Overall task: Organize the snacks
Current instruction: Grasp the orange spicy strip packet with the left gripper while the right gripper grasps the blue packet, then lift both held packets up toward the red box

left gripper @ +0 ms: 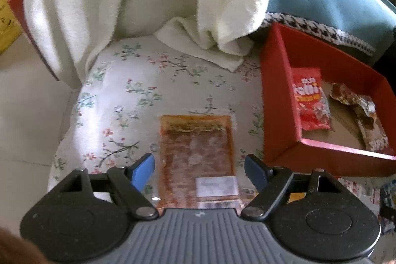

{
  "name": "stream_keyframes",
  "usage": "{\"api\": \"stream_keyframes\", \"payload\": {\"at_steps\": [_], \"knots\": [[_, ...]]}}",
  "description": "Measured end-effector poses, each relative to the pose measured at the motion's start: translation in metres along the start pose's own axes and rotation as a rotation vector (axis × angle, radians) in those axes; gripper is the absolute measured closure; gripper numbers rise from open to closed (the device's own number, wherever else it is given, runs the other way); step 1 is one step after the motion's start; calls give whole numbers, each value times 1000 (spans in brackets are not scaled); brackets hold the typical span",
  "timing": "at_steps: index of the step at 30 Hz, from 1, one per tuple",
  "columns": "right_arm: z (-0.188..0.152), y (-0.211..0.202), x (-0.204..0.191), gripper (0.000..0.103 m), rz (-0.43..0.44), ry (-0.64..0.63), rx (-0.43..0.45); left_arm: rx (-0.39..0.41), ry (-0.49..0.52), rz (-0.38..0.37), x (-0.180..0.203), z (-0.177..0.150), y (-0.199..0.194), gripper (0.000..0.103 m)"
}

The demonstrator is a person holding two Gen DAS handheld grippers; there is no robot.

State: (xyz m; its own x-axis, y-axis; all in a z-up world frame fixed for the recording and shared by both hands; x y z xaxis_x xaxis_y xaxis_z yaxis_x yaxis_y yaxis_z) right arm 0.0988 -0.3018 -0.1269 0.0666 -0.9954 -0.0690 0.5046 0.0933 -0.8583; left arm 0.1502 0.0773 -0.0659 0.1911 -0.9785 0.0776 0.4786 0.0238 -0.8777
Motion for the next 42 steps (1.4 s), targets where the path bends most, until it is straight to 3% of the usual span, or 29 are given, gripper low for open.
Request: {"api": "stream_keyframes", "payload": {"at_steps": [9, 16, 17, 20, 28, 33, 42], "knots": [[6, -2, -8, 27, -24, -74, -19, -45, 18, 18, 5, -6, 16, 30], [9, 1, -6, 24, 11, -56, -10, -7, 91, 88, 16, -9, 23, 23], [9, 0, -6, 23, 15, -58, -8, -2, 87, 90, 16, -8, 23, 27], [9, 0, -10, 27, 21, -75, -1, 1, 94, 80, 17, -7, 18, 37], [4, -10, -9, 29, 27, -74, 11, 20, 76, 54, 12, -20, -10, 40], [-2, -30, -11, 29, 44, -56, 58, 32, 60, -2, 4, -36, -35, 40], [-29, -44, -52, 29, 87, -132, 68, 14, 219, -66, 42, -85, -56, 40]]}}
Point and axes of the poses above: each gripper's, at about its wrist camera, not at the fingertips, and y roughly the way its jaws point, x to its right, z to its top, the point moved 2 cm from there along y, roughly the way its jaws point, and after that the axes turned 1 degree about -x, right-handed, at the moved point
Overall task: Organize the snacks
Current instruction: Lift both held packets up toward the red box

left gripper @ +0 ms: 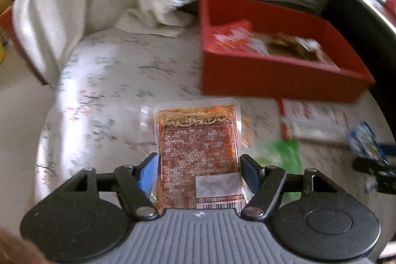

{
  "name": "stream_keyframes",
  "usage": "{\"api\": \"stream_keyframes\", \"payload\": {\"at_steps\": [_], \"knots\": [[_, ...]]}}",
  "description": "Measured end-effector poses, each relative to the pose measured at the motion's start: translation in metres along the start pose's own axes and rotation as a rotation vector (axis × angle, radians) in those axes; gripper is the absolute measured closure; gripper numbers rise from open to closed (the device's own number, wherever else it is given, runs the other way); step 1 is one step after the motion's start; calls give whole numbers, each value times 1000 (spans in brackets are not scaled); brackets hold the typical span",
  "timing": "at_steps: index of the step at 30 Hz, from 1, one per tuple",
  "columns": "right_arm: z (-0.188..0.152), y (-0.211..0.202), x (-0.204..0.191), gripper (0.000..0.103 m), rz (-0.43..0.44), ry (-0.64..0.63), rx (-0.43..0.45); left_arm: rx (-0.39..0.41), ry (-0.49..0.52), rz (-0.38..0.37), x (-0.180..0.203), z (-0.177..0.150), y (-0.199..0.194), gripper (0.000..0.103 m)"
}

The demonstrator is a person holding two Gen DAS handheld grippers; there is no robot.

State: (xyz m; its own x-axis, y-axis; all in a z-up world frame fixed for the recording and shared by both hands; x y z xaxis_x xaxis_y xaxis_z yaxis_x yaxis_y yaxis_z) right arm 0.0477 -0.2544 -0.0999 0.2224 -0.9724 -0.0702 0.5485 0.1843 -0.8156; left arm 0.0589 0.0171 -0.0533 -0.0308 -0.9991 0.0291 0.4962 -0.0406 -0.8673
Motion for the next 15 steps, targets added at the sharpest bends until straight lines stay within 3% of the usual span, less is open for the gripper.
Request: {"api": "stream_keyframes", "payload": {"at_steps": [11, 15], "knots": [[-4, 12, -27, 29, -5, -60, -24, -6, 202, 17, 49, -16, 10, 39], [-3, 19, -31, 28, -7, -69, -41, -4, 229, 9, 57, -15, 11, 39]]}}
Point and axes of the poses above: each gripper's, at about its wrist camera, not at the fingertips, and y roughly the way its jaws point, x to its right, z to its top, the point moved 2 cm from there along y, roughly the way its jaws point, and after that the axes turned 1 degree about -x, right-handed, at the moved point
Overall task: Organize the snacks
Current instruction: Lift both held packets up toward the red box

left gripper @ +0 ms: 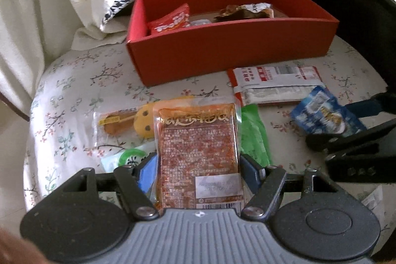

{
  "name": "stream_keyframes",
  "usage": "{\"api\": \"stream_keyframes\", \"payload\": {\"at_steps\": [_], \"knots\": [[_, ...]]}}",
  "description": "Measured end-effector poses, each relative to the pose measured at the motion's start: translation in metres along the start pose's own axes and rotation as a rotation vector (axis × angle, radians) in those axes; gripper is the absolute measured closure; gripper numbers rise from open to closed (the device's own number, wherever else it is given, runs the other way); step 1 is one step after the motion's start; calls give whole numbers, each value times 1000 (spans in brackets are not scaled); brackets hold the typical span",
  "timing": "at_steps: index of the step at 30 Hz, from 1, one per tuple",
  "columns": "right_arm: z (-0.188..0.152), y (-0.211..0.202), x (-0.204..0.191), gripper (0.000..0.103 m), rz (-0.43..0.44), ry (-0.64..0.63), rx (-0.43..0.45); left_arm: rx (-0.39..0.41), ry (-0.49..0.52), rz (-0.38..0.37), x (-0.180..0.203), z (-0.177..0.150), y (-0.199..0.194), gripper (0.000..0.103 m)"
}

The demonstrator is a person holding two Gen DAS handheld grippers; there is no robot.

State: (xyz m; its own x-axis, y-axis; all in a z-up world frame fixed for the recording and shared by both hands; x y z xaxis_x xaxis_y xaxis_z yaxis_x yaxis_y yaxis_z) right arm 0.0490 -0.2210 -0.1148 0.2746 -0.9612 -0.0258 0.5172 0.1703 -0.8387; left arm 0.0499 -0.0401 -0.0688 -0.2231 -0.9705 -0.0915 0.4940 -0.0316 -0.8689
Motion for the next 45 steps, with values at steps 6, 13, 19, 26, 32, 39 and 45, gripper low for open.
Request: {"api": "stream_keyframes", "payload": {"at_steps": [6, 13, 19, 26, 32, 39, 45], "knots": [[0, 3, -2, 28, 11, -12, -8, -4, 14, 2, 3, 0, 4, 38], [-1, 4, 0, 27, 28, -19, -9, 7, 49, 29, 7, -3, 8, 32], [-1, 4, -1, 27, 26, -30, -9, 15, 46, 26, 4, -4, 9, 29], [2, -4, 1, 28, 33, -11, 13, 25, 57, 15, 8, -1, 2, 42], [11, -12, 5, 28, 42, 12, 54, 71, 36, -1, 5, 6, -8, 42], [16, -19, 10, 28, 43, 34, 87, 94, 30, -7, 5, 10, -13, 42], [18, -22, 11, 28, 39, 39, 100, 112, 27, -10, 5, 12, -18, 42]]}}
Point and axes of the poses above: each gripper's, at about its wrist camera, not at the fingertips, and y roughly the way its jaws point, x to its right, z to its top, the point moved 2 cm from there along y, roughly the way its jaws point, and after that the axes turned 1 degree about -x, right-handed, at the moved point
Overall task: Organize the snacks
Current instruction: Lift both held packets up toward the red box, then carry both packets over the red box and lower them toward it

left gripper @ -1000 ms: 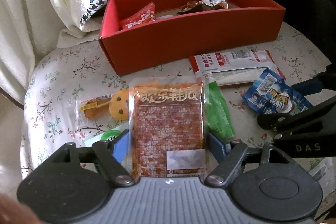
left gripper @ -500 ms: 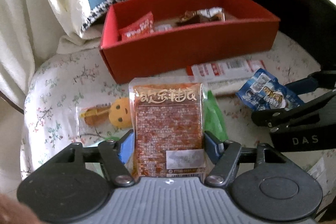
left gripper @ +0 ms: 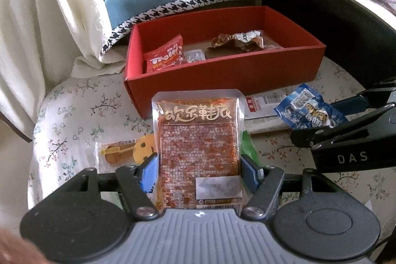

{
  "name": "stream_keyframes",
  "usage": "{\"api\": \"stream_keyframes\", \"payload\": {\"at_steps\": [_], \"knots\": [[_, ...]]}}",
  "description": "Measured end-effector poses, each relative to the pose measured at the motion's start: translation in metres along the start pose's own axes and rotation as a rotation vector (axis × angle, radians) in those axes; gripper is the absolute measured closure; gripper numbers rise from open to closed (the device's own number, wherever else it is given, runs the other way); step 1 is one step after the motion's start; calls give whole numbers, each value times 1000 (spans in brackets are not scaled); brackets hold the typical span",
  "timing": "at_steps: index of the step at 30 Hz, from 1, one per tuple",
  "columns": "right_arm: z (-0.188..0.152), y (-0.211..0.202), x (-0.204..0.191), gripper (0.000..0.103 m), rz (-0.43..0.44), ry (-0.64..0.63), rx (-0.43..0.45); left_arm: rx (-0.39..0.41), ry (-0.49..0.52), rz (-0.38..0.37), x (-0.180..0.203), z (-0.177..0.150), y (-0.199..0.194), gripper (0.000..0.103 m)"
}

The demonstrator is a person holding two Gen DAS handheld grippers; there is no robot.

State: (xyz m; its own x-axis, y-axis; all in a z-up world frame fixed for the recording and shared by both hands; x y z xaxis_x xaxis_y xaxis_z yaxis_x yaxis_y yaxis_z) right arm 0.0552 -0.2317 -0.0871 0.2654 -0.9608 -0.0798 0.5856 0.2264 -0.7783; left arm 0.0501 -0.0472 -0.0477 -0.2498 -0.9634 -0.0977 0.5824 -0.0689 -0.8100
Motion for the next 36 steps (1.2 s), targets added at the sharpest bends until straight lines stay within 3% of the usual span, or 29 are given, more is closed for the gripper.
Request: {"api": "stream_keyframes", "payload": {"at_steps": [36], "knots": [[30, -28, -2, 28, -3, 13, 158, 144, -73, 36, -17, 34, -13, 42]]}}
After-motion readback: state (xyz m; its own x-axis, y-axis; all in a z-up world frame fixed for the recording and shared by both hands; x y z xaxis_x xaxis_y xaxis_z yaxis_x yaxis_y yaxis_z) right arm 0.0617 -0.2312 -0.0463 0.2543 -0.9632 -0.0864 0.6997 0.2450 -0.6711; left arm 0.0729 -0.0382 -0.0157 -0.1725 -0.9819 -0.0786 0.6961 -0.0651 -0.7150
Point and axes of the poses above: each gripper's, at about its wrist camera, not at the fingertips, and y roughly the way its jaws point, x to its right, z to its top, the point moved 2 cm from there along y, roughly the way its jaws point, and after that the axes turned 1 degree about -x, right-handed, at the moved point
